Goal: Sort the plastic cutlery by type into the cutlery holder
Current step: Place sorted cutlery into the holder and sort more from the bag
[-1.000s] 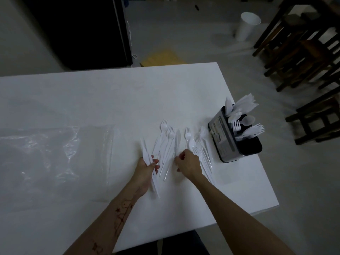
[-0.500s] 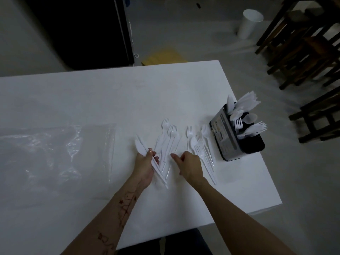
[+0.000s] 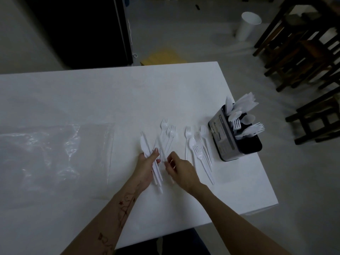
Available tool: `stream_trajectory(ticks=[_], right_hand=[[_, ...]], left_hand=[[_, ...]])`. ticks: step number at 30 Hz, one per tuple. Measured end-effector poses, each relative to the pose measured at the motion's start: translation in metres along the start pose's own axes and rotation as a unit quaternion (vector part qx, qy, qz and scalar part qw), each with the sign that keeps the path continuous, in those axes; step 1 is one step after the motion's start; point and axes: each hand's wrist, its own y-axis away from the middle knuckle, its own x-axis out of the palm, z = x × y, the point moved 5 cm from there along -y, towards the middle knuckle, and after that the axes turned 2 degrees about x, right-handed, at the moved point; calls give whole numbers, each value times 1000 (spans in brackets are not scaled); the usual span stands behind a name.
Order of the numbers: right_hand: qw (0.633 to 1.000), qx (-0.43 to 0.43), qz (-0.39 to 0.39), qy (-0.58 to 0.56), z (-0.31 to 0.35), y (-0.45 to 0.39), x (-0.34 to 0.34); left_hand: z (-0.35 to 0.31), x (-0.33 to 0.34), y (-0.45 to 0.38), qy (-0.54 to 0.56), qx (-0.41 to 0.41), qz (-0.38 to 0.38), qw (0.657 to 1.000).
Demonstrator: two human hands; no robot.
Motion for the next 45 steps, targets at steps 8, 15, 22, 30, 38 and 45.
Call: stream_trajectory(ticks=[8, 15, 22, 30, 38, 45], right_hand=[[991, 116, -56, 29, -6, -14, 4], [964, 265, 8, -13, -29, -21, 12], [959, 283, 1, 11, -34, -17, 5], [955, 280, -44, -88, -36, -12, -10], [994, -66, 85, 4, 22, -1, -1], [999, -10, -40, 19, 17, -17, 0]], left_hand=[[-2, -12, -1, -30, 35, -79, 996], [-1, -29, 2, -25, 46, -74, 996], [2, -24, 1, -6, 43, -65, 997], [-2, -14, -1, -2, 38, -47, 998], [-5, -2, 0, 54, 7, -18, 998], [-10, -22, 1, 68, 12, -35, 997]])
